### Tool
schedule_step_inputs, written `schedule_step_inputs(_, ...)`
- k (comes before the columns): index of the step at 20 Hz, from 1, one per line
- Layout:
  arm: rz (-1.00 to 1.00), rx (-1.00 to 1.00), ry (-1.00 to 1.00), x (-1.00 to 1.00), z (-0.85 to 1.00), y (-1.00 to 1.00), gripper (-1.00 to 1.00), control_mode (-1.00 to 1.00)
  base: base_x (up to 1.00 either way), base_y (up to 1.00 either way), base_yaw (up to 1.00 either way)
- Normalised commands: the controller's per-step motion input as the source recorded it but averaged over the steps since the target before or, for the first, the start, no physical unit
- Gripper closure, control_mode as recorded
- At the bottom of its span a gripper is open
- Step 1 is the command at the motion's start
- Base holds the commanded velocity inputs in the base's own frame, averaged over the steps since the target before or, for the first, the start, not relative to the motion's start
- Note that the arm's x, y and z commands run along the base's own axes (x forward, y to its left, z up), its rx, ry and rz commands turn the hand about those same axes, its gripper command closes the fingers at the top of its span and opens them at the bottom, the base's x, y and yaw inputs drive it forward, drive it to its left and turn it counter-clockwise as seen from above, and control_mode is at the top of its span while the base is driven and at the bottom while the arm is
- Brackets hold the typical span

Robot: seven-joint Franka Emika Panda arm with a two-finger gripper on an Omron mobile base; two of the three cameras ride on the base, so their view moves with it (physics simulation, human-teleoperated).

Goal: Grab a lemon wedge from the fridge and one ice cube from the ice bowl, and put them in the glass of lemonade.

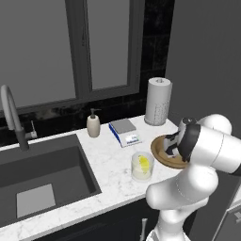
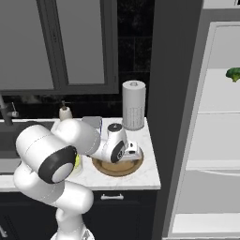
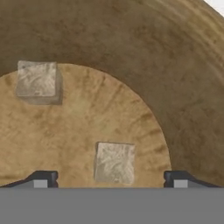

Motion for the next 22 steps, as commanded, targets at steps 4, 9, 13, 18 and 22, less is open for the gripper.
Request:
schedule_step_inputs(4, 0.00, 0.00, 0.00, 0.12, -0.02, 0.00, -1.00, -1.00, 0.00, 0.00, 0.00)
schedule_step_inputs(9, 0.00, 0.00, 0.00, 0.09, -0.05, 0.00, -1.00, -1.00, 0.00, 0.00, 0.00)
schedule_step_inputs(13, 0.00, 0.00, 0.00, 0.11, -0.02, 0.00, -1.00, -1.00, 0.00, 0.00, 0.00)
schedule_step_inputs(18, 0.00, 0.00, 0.00, 0.18, 0.00, 0.00, -1.00, -1.00, 0.00, 0.00, 0.00)
schedule_step_inputs(22, 0.00, 0.00, 0.00, 0.24, 0.00, 0.00, -1.00, -1.00, 0.00, 0.00, 0.00)
